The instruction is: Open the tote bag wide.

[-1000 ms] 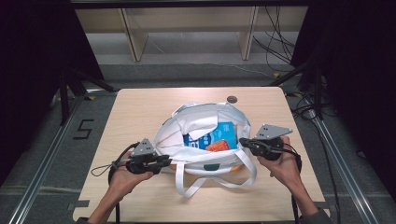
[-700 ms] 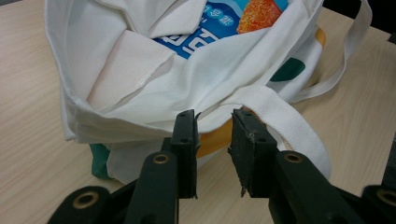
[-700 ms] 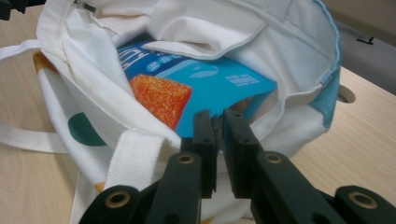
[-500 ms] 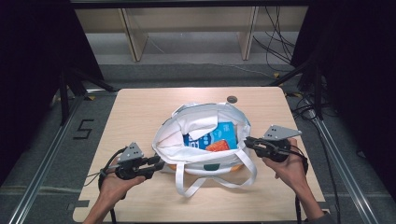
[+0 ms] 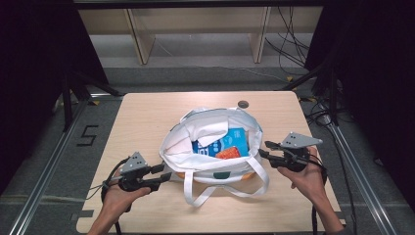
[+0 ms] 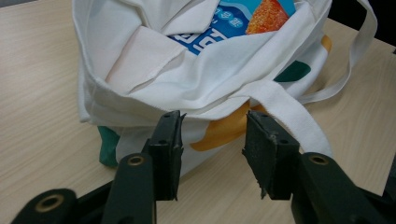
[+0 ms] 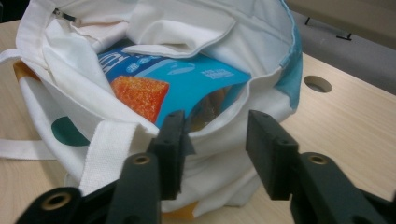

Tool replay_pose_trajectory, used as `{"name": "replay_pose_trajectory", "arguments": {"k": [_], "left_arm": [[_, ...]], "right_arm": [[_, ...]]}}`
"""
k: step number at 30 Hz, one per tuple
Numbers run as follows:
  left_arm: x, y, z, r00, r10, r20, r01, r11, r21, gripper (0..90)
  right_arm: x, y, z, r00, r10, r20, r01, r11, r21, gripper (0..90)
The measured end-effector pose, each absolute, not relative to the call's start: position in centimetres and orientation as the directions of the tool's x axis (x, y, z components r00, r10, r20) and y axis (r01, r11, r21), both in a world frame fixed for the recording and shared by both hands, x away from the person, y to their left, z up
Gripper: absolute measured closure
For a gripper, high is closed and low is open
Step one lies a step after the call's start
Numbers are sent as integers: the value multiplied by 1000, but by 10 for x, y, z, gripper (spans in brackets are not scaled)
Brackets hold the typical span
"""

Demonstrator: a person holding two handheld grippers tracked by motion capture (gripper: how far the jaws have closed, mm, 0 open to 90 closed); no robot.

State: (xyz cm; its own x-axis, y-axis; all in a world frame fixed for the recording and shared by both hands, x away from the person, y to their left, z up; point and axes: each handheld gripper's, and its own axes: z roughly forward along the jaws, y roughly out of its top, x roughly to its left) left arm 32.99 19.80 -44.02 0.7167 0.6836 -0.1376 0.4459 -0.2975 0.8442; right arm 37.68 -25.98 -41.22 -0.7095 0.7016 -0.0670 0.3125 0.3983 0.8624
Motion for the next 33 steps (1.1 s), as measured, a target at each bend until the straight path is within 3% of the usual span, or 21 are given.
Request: {"name": "replay_pose_trajectory", "arguments": {"k": [8,9,15,29,33], "left_arm": [[324,202,-443,695,701,-158,455,-259,852,512],[323,202,-443,693,703,-156,454,-259,853,509],[317,204,-447,697,701,-152,456,-270,848,469],[309,211,-461,682,719,-132,446,-266,854,373],[307,214,-465,672,729,-135,450,-257,855,339]], "right_arm": [[367,-270,-416,-676,736,-37,354,368,860,491],[369,-272,-417,-686,724,-70,313,381,870,489],[360,-272,-420,-673,739,-33,362,369,856,467],[352,-281,-431,-662,747,-56,345,371,862,424],[346,-282,-434,-644,765,-9,386,335,859,410]]}}
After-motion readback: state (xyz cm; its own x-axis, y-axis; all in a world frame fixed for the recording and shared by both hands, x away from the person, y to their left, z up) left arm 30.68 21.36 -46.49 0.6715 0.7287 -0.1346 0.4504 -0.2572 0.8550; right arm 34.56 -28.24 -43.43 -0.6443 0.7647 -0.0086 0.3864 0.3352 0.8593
